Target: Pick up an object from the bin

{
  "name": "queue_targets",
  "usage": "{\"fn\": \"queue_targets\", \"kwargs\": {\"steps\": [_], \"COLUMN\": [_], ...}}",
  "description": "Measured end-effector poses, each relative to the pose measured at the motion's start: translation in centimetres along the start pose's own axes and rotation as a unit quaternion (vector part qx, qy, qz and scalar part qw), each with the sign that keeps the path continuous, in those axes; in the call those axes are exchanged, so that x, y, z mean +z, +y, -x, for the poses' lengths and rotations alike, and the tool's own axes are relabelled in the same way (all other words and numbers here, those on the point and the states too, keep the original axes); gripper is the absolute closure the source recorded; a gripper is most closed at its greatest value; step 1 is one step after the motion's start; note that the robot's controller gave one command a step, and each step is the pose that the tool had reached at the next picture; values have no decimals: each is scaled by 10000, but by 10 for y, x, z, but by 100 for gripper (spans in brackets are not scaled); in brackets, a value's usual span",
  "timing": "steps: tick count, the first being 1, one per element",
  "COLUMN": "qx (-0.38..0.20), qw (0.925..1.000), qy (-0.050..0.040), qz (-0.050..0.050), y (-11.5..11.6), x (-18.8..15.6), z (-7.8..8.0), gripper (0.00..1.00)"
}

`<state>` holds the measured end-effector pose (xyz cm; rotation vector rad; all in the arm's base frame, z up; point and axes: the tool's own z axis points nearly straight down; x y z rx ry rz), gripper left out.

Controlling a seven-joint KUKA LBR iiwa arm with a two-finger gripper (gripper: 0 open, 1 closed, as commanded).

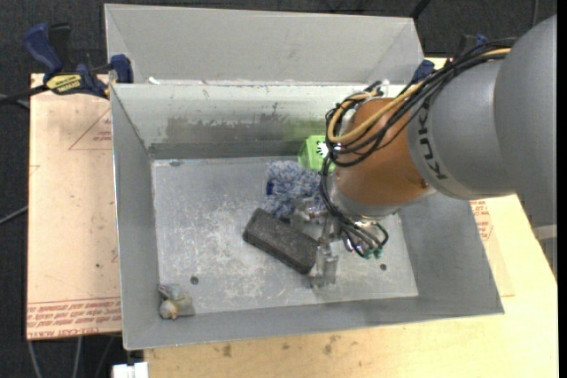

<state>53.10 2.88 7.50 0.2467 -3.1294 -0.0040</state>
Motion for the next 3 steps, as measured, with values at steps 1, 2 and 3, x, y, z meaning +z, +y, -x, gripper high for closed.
{"fn": "queue_targets", "kwargs": {"steps": [1,2,3], "qx": [682,683,784], "qw": [9977,9977,9969], "qy": [-25,-24,-37], "qz": [-10,-11,-10], "y": [8,8,16], "x": [5,5,-144], "z": [28,28,27], "gripper": [100,100,100]}}
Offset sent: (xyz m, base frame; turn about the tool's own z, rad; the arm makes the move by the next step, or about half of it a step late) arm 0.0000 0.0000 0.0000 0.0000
